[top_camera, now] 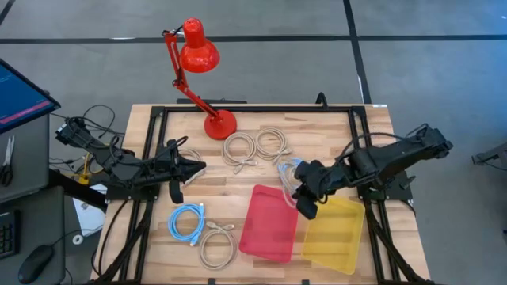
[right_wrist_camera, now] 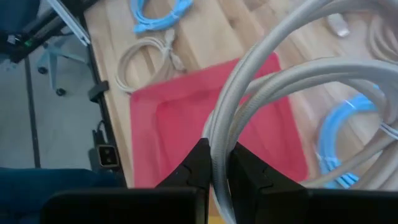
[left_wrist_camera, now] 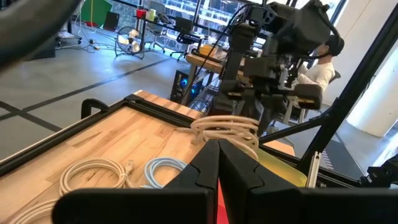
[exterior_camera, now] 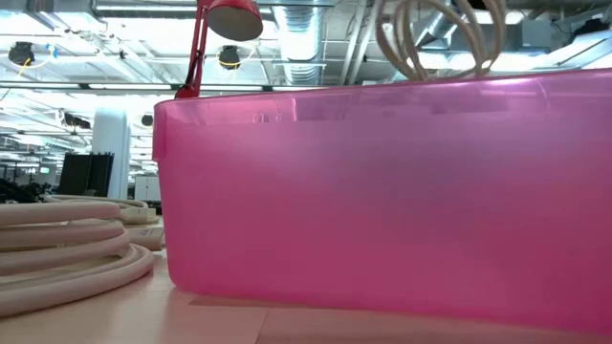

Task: Sort HDMI cables
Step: Put the brown HDMI cable into the pink bin

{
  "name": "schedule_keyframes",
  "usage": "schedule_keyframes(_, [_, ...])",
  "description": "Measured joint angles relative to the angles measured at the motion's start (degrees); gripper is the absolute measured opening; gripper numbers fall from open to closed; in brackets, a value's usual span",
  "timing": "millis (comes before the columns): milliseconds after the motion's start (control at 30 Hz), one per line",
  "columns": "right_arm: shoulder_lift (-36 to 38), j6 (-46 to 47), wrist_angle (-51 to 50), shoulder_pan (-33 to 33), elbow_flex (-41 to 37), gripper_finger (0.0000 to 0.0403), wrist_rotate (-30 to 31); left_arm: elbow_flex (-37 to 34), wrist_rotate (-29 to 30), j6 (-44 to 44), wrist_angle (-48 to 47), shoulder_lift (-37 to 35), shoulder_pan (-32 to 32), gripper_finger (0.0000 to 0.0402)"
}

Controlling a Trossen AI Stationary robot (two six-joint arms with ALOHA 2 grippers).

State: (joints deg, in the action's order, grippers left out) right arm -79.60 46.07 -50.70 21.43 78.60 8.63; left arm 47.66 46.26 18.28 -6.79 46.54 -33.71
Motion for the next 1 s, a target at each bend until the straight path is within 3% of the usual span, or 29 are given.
schedule_keyframes(467, [-7.62,0.52,10.02,1.84,0.03,0.0023,-4.42,0.00,-0.02,0.17,0.42,0.00,-0.02,0.0008])
schedule_keyframes(1000, [-16.63,5.02,12.41,5.25,-0.01,0.0023,-7.40,0.00,-0.02,0.37,0.42,0.00,-0.02,0.0008])
